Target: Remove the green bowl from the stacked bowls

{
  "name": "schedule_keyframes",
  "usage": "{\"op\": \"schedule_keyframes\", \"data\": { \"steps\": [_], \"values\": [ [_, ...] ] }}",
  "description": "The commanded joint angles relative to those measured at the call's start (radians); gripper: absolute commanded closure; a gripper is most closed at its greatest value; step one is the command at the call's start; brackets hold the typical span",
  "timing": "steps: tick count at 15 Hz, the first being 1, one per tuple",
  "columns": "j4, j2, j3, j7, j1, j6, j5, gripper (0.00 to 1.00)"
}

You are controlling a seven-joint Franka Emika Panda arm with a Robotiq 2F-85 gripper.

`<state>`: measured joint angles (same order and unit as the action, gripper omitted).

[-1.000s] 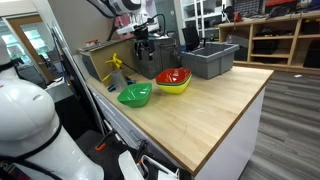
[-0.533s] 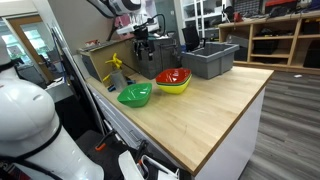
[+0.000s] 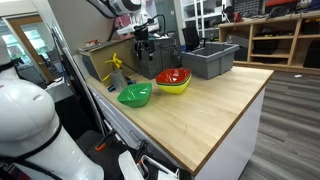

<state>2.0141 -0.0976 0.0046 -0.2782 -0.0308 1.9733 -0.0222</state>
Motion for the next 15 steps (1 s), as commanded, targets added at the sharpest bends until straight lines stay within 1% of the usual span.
{"op": "schedule_keyframes", "data": {
  "steps": [1,5,6,9,11,15],
  "values": [
    [0.003,0.001,-0.003,0.027,0.006,0.027,0.018,0.0],
    [-0.003,-0.004,-0.01,0.055,0.016,0.051,0.047,0.0],
    [-0.005,-0.02,-0.008,0.055,0.015,0.075,0.055,0.0],
    [-0.009,-0.034,-0.014,0.113,0.029,0.109,0.063,0.0],
    [-0.014,-0.036,-0.021,0.197,0.046,0.111,0.058,0.0],
    [-0.031,0.002,-0.043,0.404,0.089,0.035,0.045,0.0]
  ]
}}
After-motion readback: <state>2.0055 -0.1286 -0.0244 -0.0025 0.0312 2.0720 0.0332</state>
